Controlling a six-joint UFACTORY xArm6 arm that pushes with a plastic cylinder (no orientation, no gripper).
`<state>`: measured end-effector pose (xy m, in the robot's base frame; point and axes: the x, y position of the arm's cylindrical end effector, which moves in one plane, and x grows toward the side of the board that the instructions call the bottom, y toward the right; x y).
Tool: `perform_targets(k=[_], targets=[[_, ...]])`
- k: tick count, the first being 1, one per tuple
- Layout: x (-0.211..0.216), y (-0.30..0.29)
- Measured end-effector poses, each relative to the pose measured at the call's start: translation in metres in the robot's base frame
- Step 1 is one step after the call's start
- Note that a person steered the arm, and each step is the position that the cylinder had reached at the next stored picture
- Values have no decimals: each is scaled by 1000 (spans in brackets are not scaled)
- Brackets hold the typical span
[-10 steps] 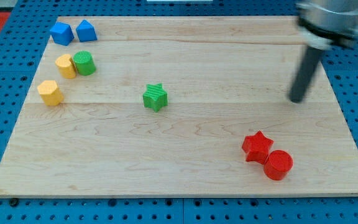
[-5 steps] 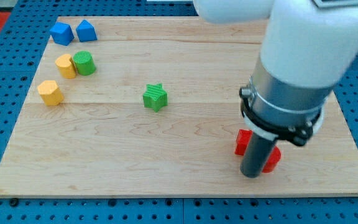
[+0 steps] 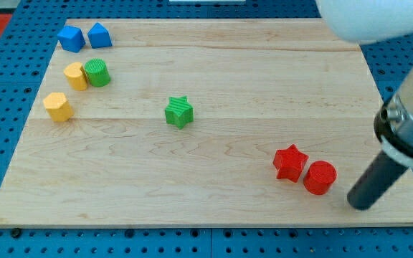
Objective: Move the red circle along with red star to the center
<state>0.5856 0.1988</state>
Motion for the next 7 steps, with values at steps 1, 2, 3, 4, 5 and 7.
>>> perform_targets(k=[1, 2, 3, 4, 5, 7], targets=[[-18, -41], [-45, -93], [-73, -138], [-69, -166], [-30, -173], [-43, -213]])
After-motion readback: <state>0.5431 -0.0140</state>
